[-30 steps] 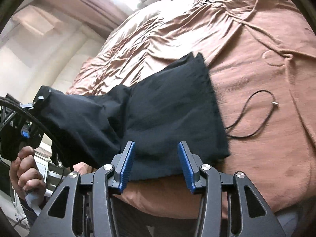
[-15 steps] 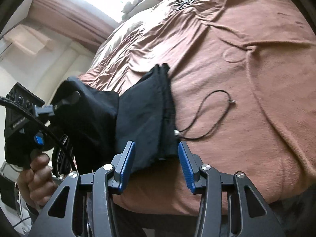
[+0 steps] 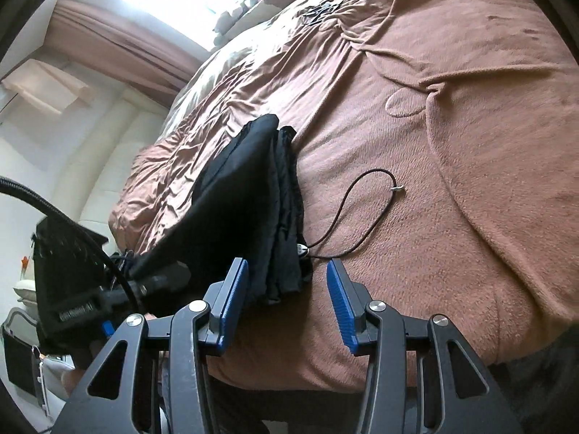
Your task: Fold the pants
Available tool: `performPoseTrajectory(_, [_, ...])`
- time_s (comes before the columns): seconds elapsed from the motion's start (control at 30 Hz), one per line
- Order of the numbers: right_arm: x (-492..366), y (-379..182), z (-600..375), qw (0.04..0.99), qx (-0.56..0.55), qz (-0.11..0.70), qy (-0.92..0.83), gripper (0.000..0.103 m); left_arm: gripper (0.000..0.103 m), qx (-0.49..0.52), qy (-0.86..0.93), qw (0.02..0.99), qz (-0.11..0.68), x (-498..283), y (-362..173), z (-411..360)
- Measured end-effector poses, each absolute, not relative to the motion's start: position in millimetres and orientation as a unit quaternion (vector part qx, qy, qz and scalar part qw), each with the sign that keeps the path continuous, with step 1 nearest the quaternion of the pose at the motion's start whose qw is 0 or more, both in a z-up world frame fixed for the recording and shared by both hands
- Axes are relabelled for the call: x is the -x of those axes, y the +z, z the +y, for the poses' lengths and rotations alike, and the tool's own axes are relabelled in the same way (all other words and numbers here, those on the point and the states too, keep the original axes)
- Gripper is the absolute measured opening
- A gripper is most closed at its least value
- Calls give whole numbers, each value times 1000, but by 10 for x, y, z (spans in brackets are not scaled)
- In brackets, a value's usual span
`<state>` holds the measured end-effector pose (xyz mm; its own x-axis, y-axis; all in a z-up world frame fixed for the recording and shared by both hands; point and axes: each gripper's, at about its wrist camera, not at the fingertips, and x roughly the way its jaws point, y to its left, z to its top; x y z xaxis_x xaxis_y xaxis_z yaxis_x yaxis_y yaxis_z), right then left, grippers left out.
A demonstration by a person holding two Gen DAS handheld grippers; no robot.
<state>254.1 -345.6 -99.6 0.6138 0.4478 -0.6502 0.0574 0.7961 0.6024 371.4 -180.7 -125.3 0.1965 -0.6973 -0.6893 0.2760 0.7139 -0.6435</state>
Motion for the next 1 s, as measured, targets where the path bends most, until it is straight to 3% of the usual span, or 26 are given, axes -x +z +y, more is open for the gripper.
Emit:
performPoseTrajectory(0.13, [-2529,-989,-3444,845,-299,426,120,43,11,190,-322,739,560,-3578,-1313,-1766])
performPoseTrajectory(0.3, [-2526,-976,-3402,842,-298,432,128,43,53,217,-320,733,560,-3501,-1250,-1580])
performPoseTrajectory(0.37, [-2537,-977,-3371,840,-297,434,132,43,58,219,-317,742,548,-3478,-1186,-1493])
performPoseTrajectory(0.67, [-2697,-1115,-3112,831,-265,467,141,43,61,225,-258,772,535,-3532,-1168,-983])
performPoseTrajectory(0.73, [-2729,-1157,-3049,827,-258,474,155,31,61,225,-242,779,533,-3557,-1203,-862])
performPoseTrajectory(0.77, [-2749,-1176,-3033,825,-255,478,158,8,61,225,-234,781,534,-3570,-1226,-795])
performPoseTrajectory(1.0, [-2833,-1324,-3132,818,-242,507,125,4,61,242,-179,787,538,-3669,-1454,-347])
